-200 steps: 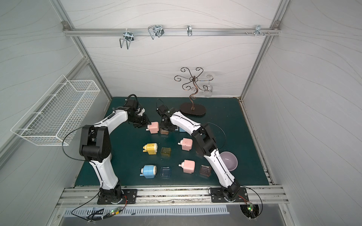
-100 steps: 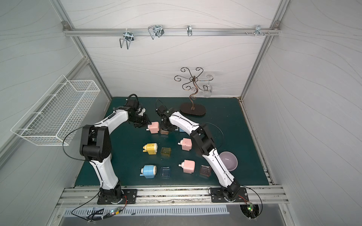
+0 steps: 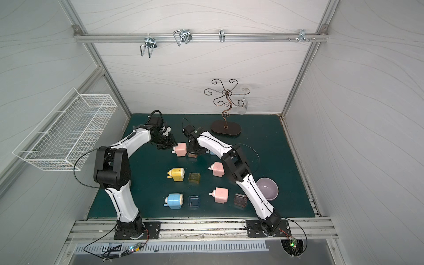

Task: Put the tray back into the pencil sharpener
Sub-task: Pick up the container from the center of the board.

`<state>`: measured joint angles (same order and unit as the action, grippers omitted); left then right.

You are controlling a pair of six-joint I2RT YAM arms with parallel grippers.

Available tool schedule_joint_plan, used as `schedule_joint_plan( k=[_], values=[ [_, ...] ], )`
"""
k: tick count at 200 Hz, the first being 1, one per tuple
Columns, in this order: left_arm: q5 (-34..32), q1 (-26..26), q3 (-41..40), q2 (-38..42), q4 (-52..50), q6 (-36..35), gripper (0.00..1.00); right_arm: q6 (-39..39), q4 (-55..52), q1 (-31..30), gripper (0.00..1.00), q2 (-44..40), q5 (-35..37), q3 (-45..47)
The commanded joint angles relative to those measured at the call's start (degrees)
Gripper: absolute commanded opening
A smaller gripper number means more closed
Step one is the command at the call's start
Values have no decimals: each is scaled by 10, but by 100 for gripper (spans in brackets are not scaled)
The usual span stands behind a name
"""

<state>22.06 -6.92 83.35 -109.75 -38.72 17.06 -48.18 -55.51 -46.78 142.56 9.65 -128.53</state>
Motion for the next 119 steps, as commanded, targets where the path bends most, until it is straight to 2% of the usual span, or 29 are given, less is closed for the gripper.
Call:
schedule_joint_plan(
  k=[1,29,68,119],
  values=[
    [-12,-11,5,-21,-29,-13,36,22,-26,0,0,5,27,-23],
    [-13,-13,5,-19,-29,-14,36,59,-51,-5,0,13,52,-68],
    [-13,-14,6,-20,-29,-16,36,83,-108,-8,0,53,48,-157],
    [-13,-16,6,-18,-29,-17,36,118,-128,-9,0,83,66,-215]
  ],
)
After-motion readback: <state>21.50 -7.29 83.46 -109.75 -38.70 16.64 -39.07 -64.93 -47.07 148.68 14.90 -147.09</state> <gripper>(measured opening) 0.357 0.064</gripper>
